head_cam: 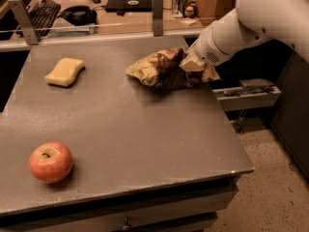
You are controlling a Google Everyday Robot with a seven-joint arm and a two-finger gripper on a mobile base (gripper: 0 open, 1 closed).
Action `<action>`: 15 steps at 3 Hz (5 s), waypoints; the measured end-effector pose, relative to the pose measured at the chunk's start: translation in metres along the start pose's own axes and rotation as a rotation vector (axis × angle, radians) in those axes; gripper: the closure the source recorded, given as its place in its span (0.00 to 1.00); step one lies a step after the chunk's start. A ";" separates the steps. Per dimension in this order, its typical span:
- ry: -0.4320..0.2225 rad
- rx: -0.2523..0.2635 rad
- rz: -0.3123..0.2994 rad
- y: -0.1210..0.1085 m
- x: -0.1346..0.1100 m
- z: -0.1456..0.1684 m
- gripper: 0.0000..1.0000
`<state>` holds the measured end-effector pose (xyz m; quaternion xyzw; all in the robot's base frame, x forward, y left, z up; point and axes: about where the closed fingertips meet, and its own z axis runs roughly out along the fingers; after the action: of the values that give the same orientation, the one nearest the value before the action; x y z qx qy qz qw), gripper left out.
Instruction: Move brown chip bag near sponge
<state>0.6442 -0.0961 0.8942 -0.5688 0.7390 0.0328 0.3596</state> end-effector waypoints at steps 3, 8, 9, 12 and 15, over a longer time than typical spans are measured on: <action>-0.029 0.217 0.010 -0.074 -0.091 0.073 1.00; -0.275 0.078 -0.019 0.022 -0.205 0.138 0.75; -0.285 0.060 -0.007 0.030 -0.207 0.142 0.51; -0.365 0.020 0.016 0.028 -0.208 0.109 0.00; -0.414 0.041 0.082 0.001 -0.071 -0.039 0.00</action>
Offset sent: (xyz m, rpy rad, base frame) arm 0.1331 0.0835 0.0365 -0.0214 -0.2242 -0.1672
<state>0.6311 -0.0555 0.9629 -0.5118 0.6725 0.1482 0.5137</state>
